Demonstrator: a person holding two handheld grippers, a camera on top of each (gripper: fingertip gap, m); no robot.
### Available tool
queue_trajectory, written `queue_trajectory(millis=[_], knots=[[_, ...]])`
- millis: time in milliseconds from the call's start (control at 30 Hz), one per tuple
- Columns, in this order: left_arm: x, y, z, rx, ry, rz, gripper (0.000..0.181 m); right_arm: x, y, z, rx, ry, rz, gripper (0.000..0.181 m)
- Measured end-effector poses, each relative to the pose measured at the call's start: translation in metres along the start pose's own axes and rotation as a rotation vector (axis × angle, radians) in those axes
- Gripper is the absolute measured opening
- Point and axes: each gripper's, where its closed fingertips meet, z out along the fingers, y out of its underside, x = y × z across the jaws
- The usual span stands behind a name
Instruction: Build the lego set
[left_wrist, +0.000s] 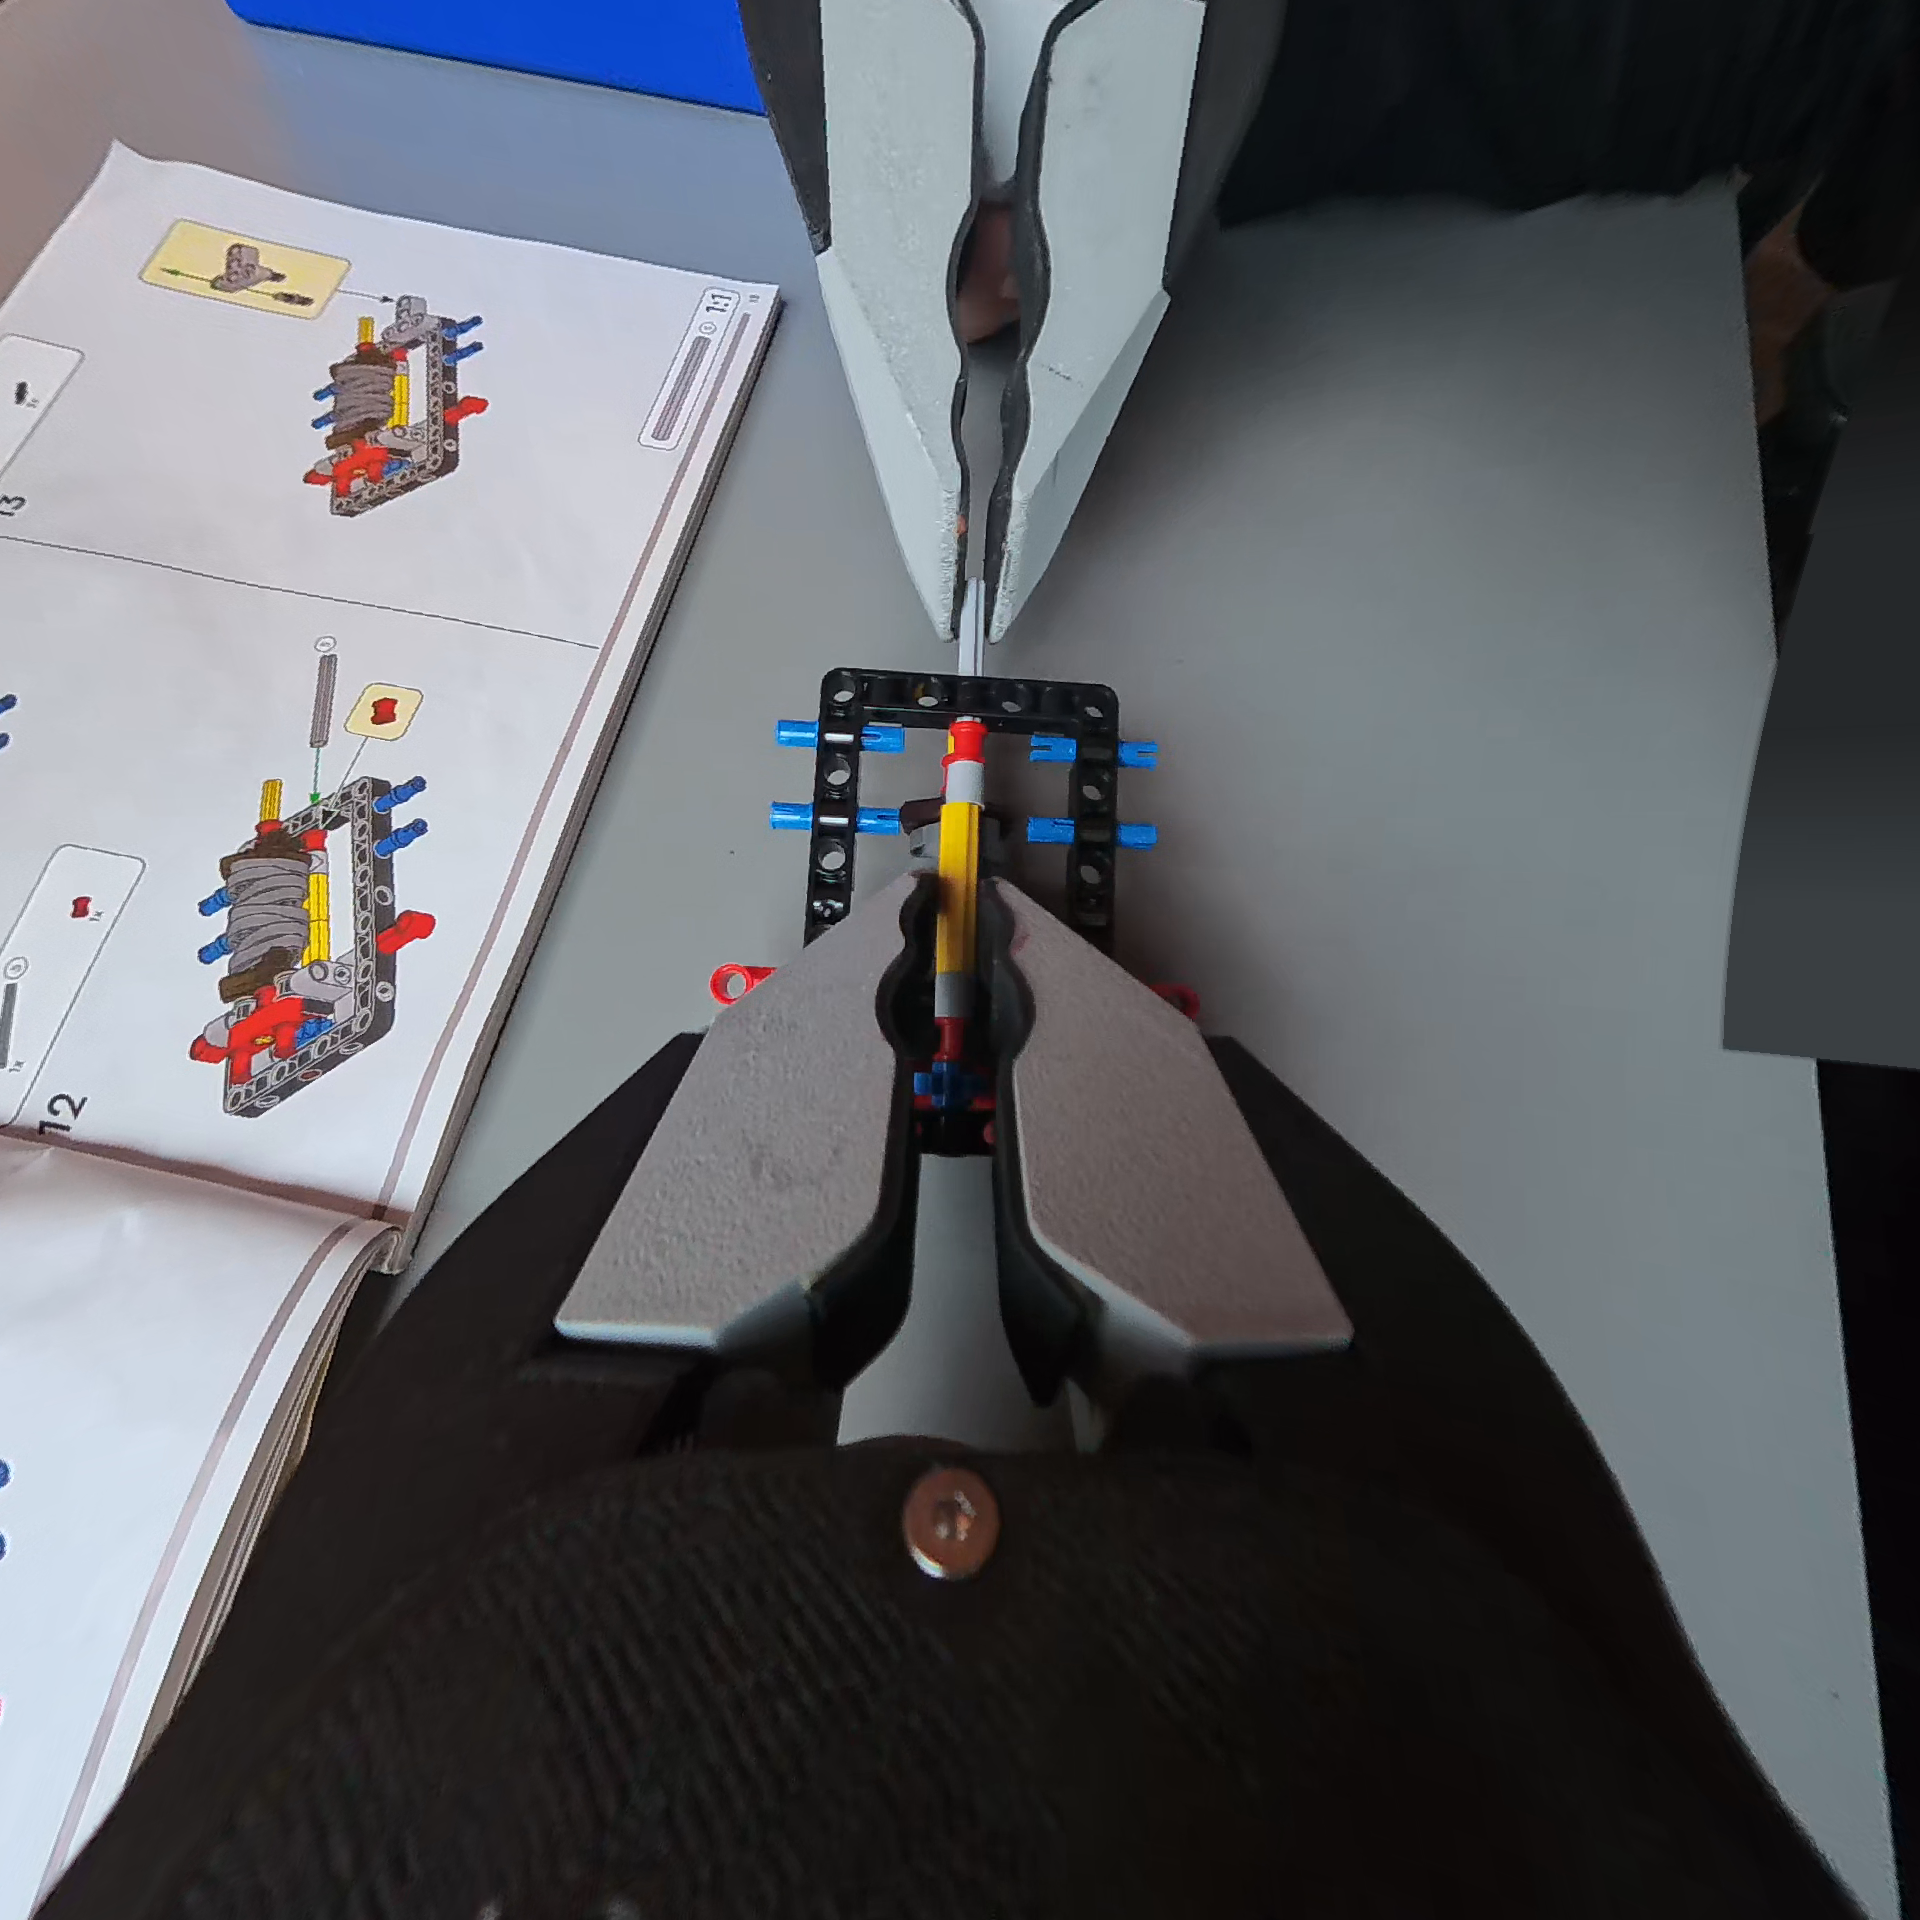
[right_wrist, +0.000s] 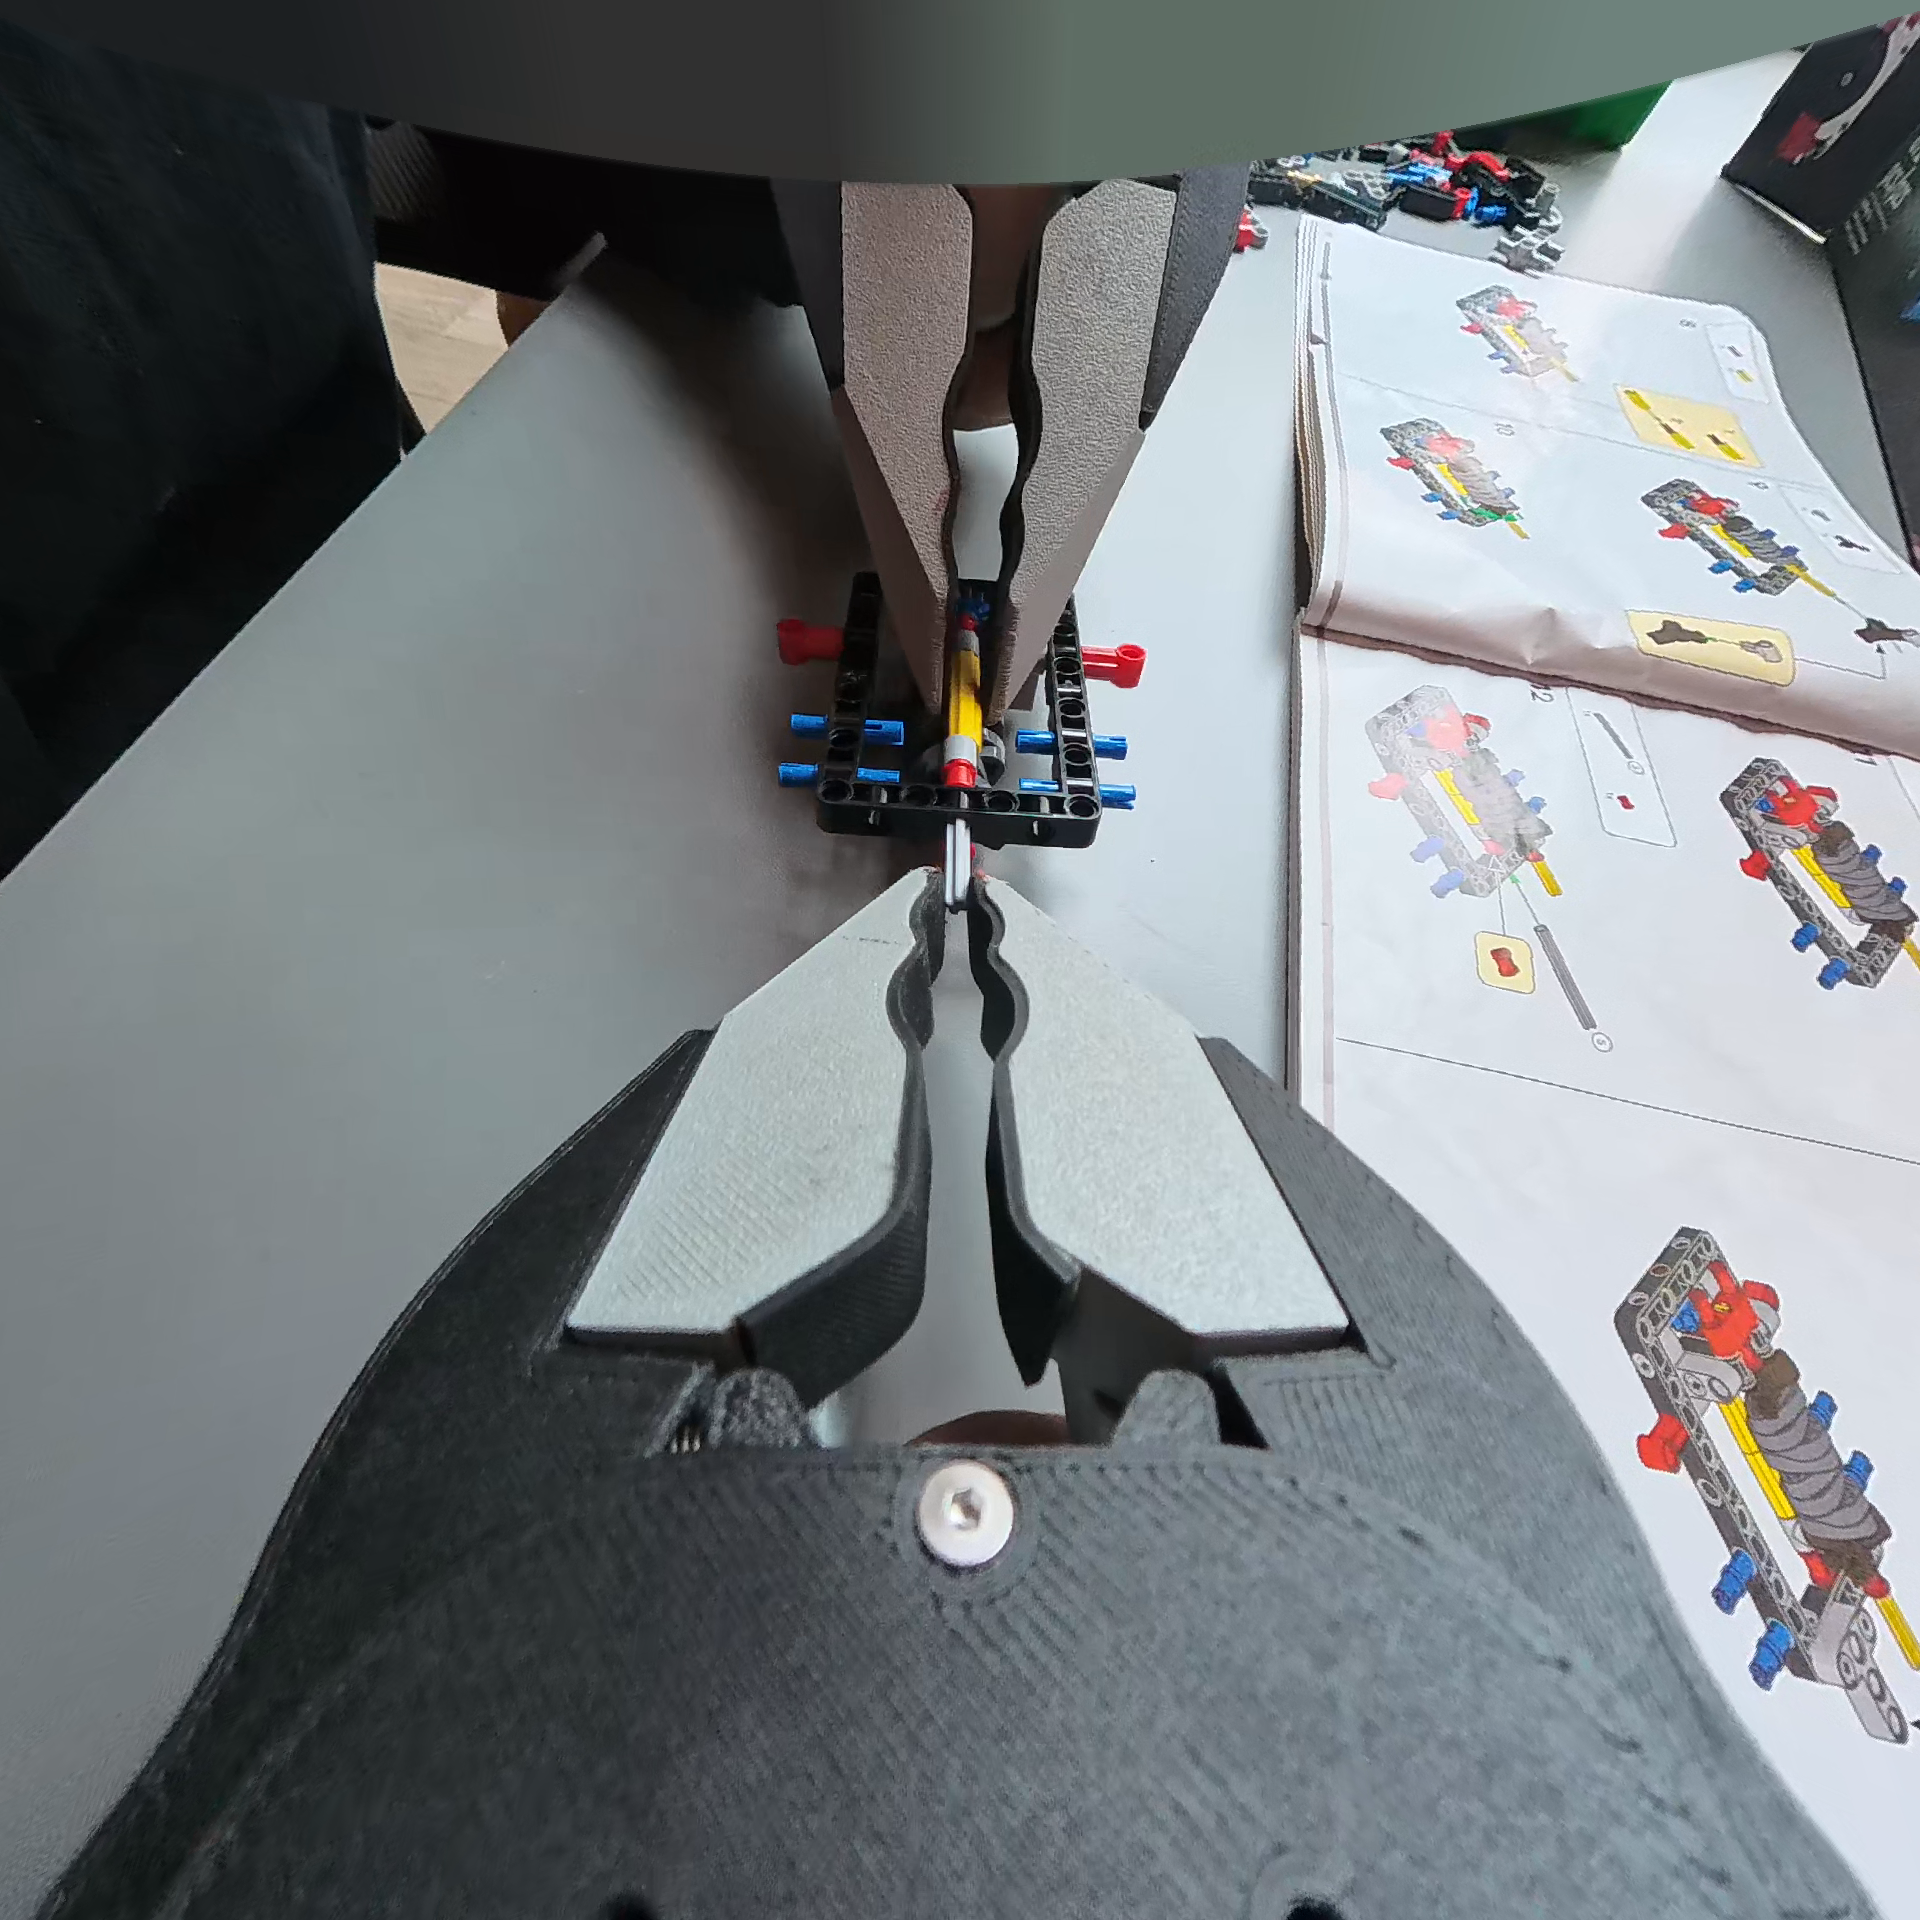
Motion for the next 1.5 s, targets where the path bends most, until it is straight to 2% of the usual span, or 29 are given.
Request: queue_trajectory(millis=[967, 1500], knots=[[-0.0013, 0.0008, 0.0002, 0.027, -0.013, 0.01, 0.004, 0.0016, 0.0039, 0.002, -0.028, -0.007, 0.037, 0.001], [-0.0017, -0.0004, 0.0003, 0.037, -0.004, -0.045, 0.004, 0.0026, -0.002, 0.0035, -0.046, 0.089, -0.143, 0.0]])
